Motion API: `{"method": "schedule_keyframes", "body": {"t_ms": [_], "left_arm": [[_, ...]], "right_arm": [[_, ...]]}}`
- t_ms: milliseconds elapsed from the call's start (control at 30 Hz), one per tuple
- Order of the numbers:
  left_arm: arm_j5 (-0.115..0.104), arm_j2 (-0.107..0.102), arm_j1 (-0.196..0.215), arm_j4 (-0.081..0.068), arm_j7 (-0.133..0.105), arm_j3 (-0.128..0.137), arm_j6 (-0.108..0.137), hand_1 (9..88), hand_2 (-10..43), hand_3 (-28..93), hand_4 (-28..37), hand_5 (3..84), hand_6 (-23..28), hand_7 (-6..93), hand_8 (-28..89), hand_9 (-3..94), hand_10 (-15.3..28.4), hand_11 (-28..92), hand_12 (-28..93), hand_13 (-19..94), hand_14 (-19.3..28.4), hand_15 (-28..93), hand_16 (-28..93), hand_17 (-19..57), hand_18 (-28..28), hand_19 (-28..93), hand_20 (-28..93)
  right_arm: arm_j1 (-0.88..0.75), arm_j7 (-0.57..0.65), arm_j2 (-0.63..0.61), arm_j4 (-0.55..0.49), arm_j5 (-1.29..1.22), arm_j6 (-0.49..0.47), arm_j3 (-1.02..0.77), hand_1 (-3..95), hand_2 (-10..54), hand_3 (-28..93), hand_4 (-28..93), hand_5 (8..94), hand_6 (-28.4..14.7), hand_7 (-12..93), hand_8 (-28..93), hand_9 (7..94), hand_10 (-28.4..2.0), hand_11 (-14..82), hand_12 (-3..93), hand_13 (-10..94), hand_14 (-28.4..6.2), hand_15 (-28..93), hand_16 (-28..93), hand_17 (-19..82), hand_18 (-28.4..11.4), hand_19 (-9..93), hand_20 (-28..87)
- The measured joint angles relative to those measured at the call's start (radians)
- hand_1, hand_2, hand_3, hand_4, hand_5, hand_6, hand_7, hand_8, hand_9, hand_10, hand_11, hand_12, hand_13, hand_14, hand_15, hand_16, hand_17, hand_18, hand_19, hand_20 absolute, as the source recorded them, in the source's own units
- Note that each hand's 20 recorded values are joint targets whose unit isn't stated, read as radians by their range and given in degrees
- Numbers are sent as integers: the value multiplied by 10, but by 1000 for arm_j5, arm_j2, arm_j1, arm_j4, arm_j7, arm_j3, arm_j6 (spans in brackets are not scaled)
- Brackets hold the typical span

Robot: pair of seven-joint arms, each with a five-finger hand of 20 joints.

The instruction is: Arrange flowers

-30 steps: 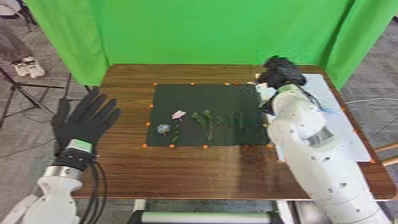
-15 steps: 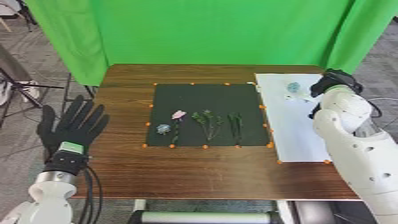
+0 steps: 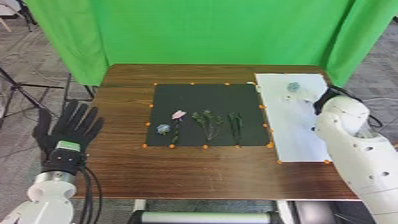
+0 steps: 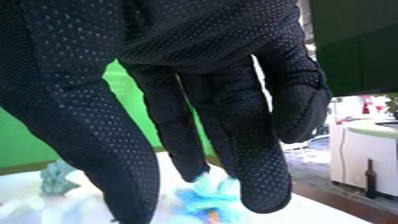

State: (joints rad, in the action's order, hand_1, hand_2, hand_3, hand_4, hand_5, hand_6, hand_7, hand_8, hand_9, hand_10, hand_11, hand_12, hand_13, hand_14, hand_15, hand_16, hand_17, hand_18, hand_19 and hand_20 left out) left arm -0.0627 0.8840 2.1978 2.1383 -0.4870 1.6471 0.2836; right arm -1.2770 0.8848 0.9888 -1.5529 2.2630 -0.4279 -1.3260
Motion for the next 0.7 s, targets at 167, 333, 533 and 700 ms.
{"method": "schedule_keyframes", "body": {"t_ms": [167, 333, 533, 700], "left_arm": [[-6, -3, 0, 0, -5, -2, 0, 248, 138, 717, -283, 366, 72, 162, -108, 363, 136, 242, 95, 267, 153, 411, -97, -56, 142, 383, 82], [-8, -3, 0, 0, -5, -2, 0, 248, 139, 717, -283, 371, 72, 162, -108, 366, 137, 241, 93, 269, 155, 415, -99, -56, 142, 385, 82], [0, 11, -1, -1, 14, 4, -4, 247, 138, 718, -283, 373, 73, 158, -108, 366, 138, 239, 92, 268, 156, 416, -100, -56, 142, 386, 81], [0, 13, 0, -2, 21, 7, -18, 246, 137, 716, -283, 372, 72, 154, -107, 365, 138, 234, 91, 268, 156, 414, -101, -56, 142, 385, 81]], "right_arm": [[-8, 1, 4, 16, 1, -1, 2, 542, -95, 738, -282, 578, -61, 146, -108, 602, -173, 153, 150, 649, -93, 514, 331, 394, -240, 932, 339], [-11, 2, 7, 30, 16, 33, 6, 593, -95, 711, -282, 651, -44, 209, -37, 724, -130, 142, 267, 688, -70, 495, 383, 410, -228, 932, 346], [-26, 2, 10, 48, 40, 138, 9, 586, -95, 714, -282, 714, -32, 337, 66, 822, -113, 111, 384, 732, -82, 540, 349, 440, -218, 932, 376], [-54, -1, 13, 45, 63, 205, 11, 587, -95, 730, -282, 722, -32, 362, 86, 832, -113, 109, 391, 740, -79, 539, 353, 444, -217, 932, 380]]}}
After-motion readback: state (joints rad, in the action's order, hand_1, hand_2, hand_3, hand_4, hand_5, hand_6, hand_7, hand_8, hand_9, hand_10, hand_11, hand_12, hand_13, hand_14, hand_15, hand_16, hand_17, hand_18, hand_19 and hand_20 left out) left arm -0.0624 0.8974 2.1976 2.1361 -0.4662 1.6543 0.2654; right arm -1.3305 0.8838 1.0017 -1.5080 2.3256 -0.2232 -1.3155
